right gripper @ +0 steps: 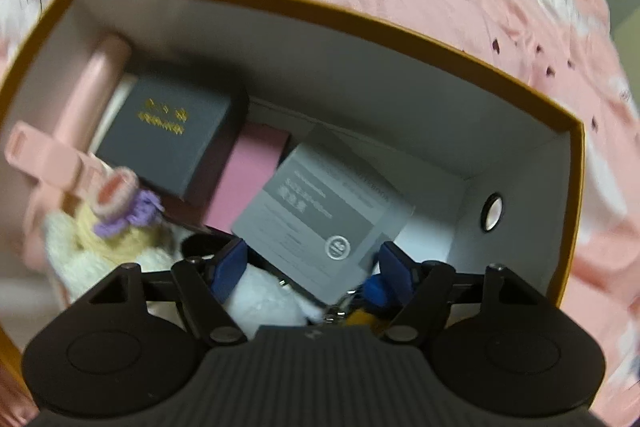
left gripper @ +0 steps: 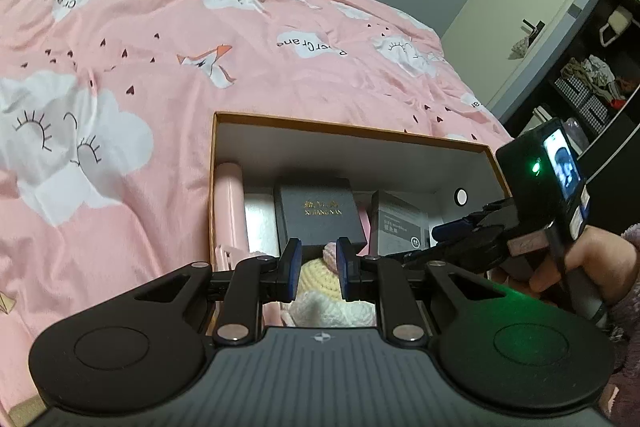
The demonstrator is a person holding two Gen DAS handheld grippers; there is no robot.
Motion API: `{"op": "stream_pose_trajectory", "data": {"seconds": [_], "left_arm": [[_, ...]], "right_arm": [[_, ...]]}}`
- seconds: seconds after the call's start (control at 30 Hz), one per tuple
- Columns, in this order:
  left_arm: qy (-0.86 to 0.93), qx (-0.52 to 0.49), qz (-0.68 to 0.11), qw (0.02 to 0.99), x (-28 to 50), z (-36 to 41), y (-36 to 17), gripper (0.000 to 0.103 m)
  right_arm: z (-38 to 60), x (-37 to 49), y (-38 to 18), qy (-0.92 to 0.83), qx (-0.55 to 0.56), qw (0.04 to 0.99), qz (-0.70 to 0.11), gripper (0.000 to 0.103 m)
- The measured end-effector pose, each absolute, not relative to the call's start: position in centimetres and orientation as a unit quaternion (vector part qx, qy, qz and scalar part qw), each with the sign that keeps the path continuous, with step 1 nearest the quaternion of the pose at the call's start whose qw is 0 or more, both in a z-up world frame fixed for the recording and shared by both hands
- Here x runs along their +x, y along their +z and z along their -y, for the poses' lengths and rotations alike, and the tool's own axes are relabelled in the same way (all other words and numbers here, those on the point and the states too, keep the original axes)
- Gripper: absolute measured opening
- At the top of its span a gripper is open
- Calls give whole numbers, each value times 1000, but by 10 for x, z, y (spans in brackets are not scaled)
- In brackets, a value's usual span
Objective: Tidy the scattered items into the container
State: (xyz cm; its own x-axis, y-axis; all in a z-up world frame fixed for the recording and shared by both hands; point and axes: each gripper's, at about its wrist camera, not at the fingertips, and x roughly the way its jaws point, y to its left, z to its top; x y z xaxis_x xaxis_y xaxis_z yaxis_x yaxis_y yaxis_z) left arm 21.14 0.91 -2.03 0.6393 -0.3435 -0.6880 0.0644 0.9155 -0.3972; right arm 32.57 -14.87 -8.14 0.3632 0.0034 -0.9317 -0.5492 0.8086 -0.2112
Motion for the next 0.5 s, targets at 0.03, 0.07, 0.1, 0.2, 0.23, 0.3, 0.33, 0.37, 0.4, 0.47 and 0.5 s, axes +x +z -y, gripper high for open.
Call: {"op": "stream_pose_trajectory", "data": {"seconds": [0.03,0.07,0.1,0.2,0.23,0.3,0.33,0.37,0.4,0.47,0.5], "left_arm": [[-114,-171,-408,889,211,-10,-20,20],[-113,-172,-407,890,210,-11,-20,20],[-112,-174,-407,890,209,-13,-20,20],[-108,-181,-408,889,209,-18,-22,20],[-106,-182,-409,888,209,-18,-22,20],[-106,-184,-411,886,210,-20,-24,20],[-106,-186,-412,886,210,-20,-24,20],[-107,-187,-412,886,209,-20,-24,20],[-108,-187,-411,886,209,-20,-24,20],[-107,-186,-411,886,209,-21,-24,20],[-106,-186,-412,886,210,-21,-24,20]], "right_arm": [[149,326,-84,167,-270,783,-535,70],[149,326,-87,157,-290,779,-533,59],[149,326,-91,150,-308,775,-531,56],[154,325,-94,154,-309,778,-525,55],[154,325,-93,153,-309,778,-525,53],[154,324,-93,153,-316,777,-522,53],[155,323,-93,153,-317,777,-522,52],[155,323,-92,154,-316,777,-522,52],[156,323,-91,157,-314,778,-522,52],[159,322,-84,168,-303,782,-518,54],[162,323,-81,171,-290,786,-518,55]]}}
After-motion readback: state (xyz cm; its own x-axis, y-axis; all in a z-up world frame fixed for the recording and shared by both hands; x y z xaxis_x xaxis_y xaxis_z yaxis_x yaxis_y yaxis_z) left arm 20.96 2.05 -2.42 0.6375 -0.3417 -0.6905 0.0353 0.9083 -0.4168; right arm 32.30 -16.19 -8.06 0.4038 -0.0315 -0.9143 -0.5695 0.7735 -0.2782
